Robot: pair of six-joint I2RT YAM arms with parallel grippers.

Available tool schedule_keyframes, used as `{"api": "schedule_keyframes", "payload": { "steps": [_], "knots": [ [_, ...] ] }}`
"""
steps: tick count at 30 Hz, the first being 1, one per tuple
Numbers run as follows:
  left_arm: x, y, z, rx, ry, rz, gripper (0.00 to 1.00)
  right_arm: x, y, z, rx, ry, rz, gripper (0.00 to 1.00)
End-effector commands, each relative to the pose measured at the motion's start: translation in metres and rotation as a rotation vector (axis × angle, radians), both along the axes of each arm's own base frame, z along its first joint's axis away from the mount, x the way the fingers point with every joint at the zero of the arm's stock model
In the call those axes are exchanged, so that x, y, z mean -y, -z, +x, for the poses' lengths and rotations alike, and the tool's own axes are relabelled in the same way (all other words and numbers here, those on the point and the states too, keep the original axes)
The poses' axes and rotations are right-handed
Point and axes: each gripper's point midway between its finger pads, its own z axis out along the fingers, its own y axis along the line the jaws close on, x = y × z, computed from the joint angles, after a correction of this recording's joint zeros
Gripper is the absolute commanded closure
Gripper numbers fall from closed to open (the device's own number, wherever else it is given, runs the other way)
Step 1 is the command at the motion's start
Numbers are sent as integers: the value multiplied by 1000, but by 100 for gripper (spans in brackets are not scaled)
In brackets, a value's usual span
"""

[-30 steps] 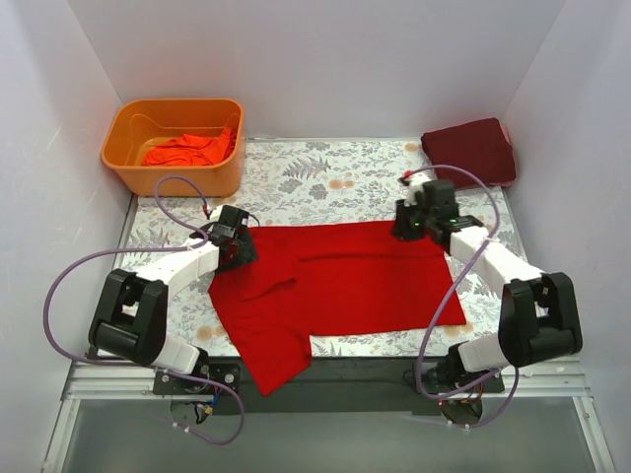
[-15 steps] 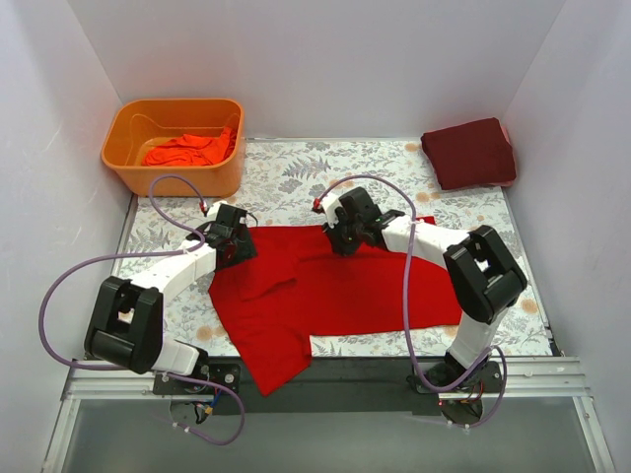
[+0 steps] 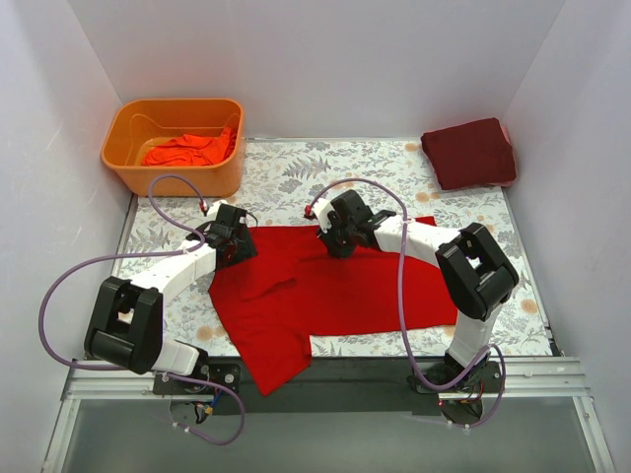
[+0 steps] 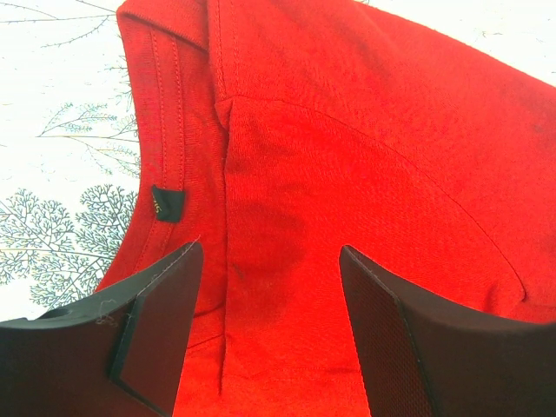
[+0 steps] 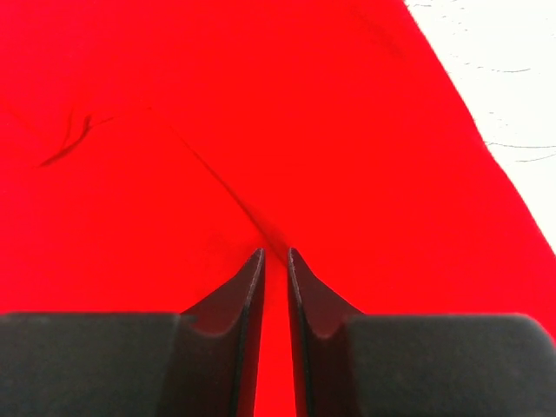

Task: Fold and stack the t-shirts
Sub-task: Fold the tshirt

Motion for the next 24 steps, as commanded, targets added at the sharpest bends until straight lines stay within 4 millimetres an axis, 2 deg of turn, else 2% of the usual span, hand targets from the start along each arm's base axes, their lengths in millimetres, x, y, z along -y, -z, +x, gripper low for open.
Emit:
{"api": "schedule_keyframes", "payload": {
  "steps": [1,4,9,18,24],
  "knots": [
    [-1,-9,5,36,-10,2,37,-6,-6,-4,6,-33,13,78],
    [-1,-8,4,35,-7,1,37,-2,2,-5,0,-34,-10,79],
    [-1,-8,4,34,-6,2,37,0,8,6,24,-16,-49,78],
    [0,-7,4,30,0,-3,37,-4,3,20,70,-21,-63,73],
    [1,-7,4,27,5,-4,37,-4,9,18,56,-30,-73,72]
  ]
}}
